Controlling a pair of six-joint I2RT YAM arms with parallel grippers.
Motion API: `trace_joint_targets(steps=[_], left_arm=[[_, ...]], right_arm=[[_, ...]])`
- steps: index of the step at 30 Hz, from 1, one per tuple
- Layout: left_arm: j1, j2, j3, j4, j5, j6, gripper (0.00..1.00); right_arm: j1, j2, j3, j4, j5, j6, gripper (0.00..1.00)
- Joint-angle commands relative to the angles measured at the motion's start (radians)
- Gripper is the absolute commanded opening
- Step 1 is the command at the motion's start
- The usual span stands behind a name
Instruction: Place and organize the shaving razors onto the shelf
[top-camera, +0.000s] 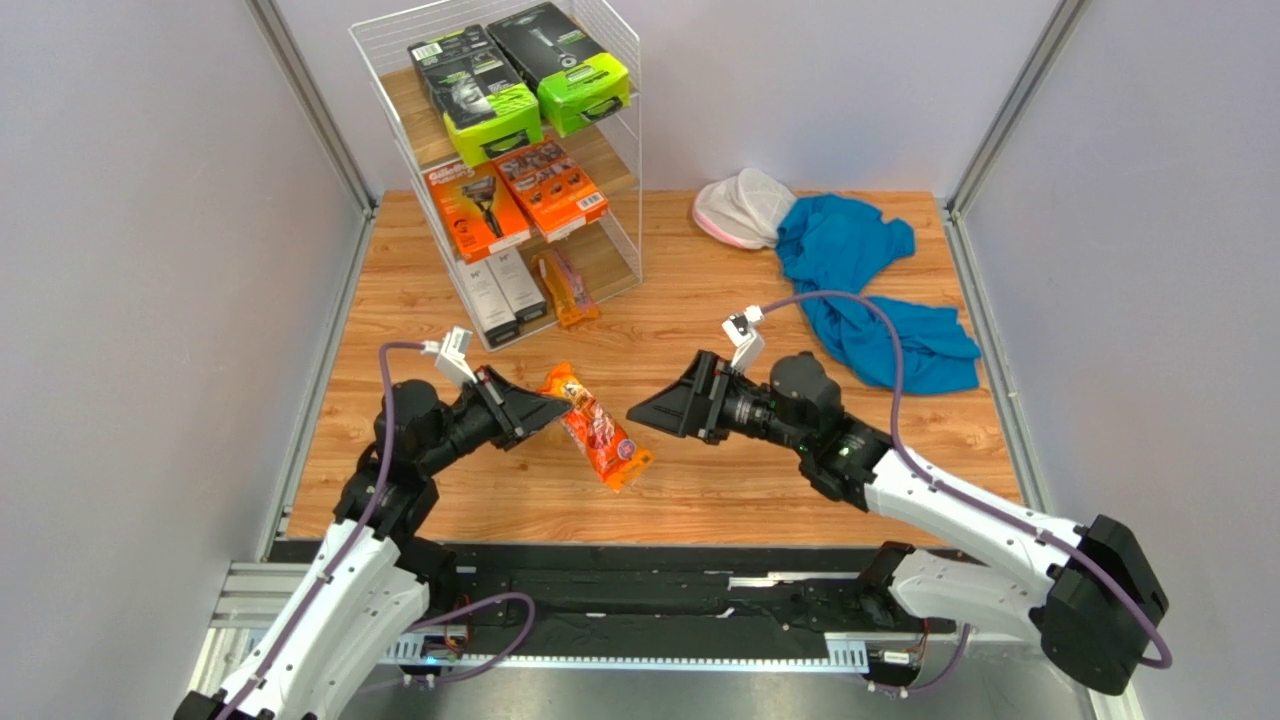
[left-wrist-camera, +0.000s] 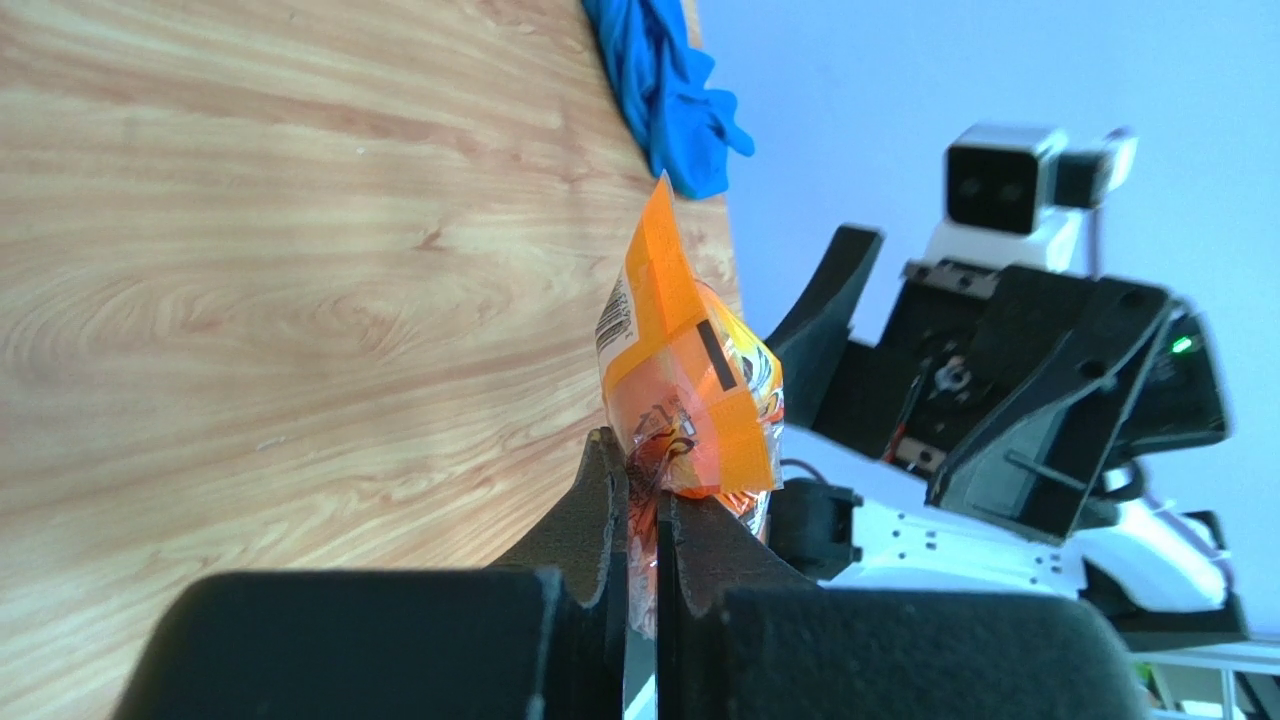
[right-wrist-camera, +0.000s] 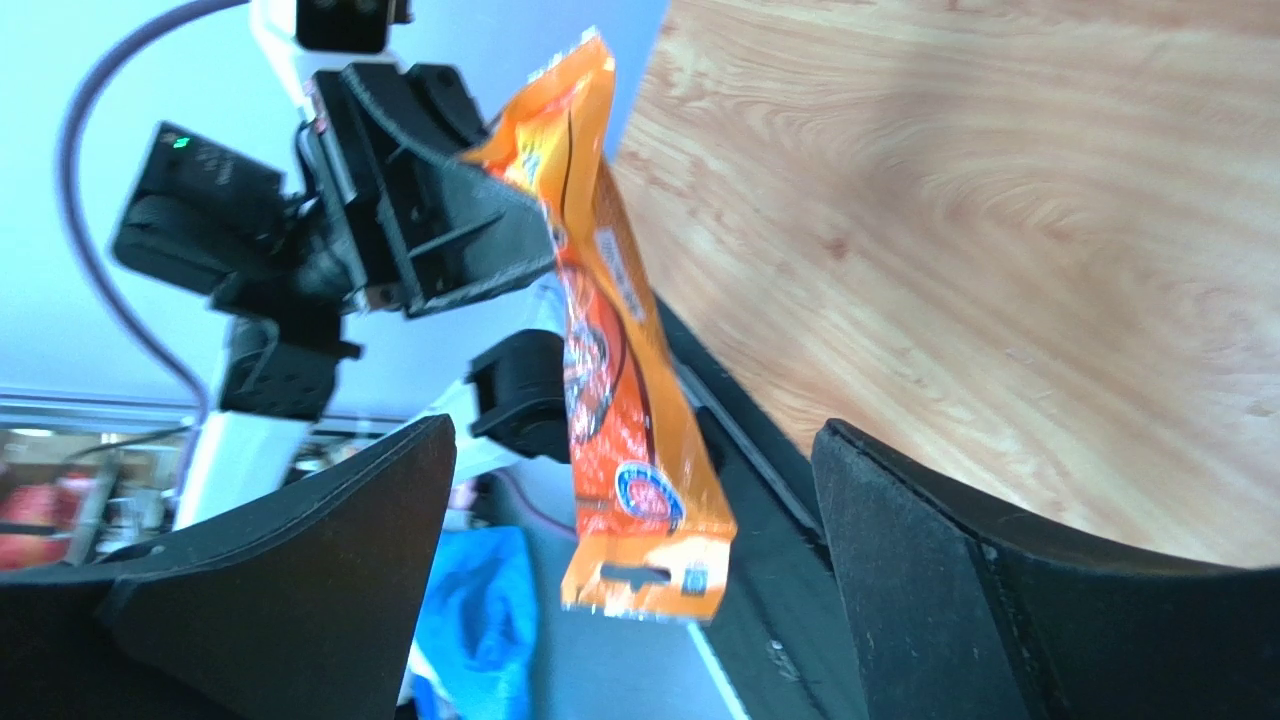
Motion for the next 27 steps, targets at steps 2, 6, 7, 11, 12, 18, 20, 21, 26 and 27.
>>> trace_joint_targets(steps=[2, 6, 7, 11, 12, 18, 20, 21, 26, 27], left_arm=[[0.003, 0.041, -0.009, 0.244, 0.018, -0.095, 0.0], [0.003, 0.057, -0.014, 0.293, 0.026, -0.117, 0.0], [0.003, 0.061, -0.015, 0.299, 0.029, -0.119, 0.0], [0.003, 0.061, -0.027, 0.319, 0.026, -0.134, 0.0], [0.003, 0.06, -0.027, 0.32, 0.024, -0.135, 0.0], [0.003, 0.055, -0.04, 0.319, 0.015, -0.138, 0.0], [0.003, 0.055, -0.043, 0.322, 0.016, -0.138, 0.0], [0.003, 0.055, -0.047, 0.328, 0.016, -0.138, 0.0], [0.003, 0.057, -0.055, 0.33, 0.02, -0.139, 0.0], [0.003, 0.054, -0.055, 0.324, 0.018, -0.135, 0.0]], right_arm=[[0.003, -0.022, -0.166, 0.456, 0.023, 0.299, 0.91], [0.004, 0.023, -0.258, 0.656, 0.023, 0.402, 0.89], [0.012, 0.044, -0.252, 0.67, 0.02, 0.41, 0.88], [0.042, 0.075, -0.204, 0.67, 0.018, 0.404, 0.83], [0.046, 0.081, -0.2, 0.676, 0.021, 0.405, 0.79], [0.059, 0.15, -0.18, 0.757, -0.002, 0.441, 0.52], [0.067, 0.168, -0.169, 0.768, -0.011, 0.447, 0.42], [0.069, 0.185, -0.164, 0.767, -0.014, 0.45, 0.3], [0.076, 0.205, -0.153, 0.752, -0.02, 0.451, 0.0], [0.076, 0.196, -0.155, 0.747, -0.017, 0.444, 0.0]])
